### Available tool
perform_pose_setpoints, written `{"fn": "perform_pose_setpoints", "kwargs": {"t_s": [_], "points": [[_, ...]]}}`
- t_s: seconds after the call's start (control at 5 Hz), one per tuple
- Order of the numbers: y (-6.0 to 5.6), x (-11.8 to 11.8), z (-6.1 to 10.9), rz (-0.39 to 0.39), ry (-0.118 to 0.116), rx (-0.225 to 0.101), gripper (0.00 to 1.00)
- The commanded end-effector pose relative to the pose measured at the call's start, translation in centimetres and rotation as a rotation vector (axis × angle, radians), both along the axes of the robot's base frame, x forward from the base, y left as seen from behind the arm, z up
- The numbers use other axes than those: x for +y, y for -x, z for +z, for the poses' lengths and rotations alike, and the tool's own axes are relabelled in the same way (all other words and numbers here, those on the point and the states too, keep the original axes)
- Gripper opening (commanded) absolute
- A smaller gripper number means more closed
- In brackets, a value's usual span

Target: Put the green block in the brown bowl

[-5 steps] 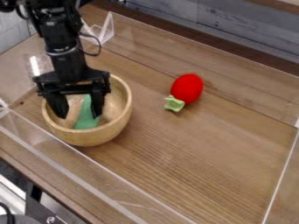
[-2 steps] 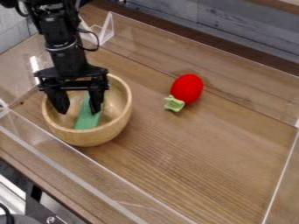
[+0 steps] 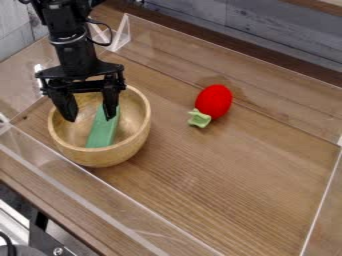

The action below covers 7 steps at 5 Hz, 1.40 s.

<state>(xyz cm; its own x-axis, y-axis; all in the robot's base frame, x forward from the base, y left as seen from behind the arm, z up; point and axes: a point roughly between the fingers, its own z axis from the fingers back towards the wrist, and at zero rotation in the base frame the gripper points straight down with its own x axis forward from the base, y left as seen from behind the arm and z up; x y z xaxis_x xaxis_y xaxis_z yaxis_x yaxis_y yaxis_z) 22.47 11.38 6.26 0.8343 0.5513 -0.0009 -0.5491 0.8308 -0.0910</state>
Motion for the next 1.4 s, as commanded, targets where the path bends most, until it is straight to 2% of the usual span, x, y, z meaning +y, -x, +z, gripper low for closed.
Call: {"fn": "perform_pose_setpoints", "kwargs": {"t_s": [0.0,0.2,0.6,0.8,1.0,1.2], "points": [[-2.3,-0.4,2.2,-0.003,-0.052,-0.066,1.0],[-3.9,-1.6,3.3,-0.014,-0.08,-0.09,1.0],[-4.3,-5.4,6.3,-0.078,-0.1,-0.135,1.0],[-5.0,-6.9,7.0,-0.113,-0.114,-0.143,1.0],[-5.9,-9.1,7.3,-0.176,-0.116,-0.152,1.0],[-5.7,-10.2,6.0,-0.299,-0.108,-0.145,1.0]]}}
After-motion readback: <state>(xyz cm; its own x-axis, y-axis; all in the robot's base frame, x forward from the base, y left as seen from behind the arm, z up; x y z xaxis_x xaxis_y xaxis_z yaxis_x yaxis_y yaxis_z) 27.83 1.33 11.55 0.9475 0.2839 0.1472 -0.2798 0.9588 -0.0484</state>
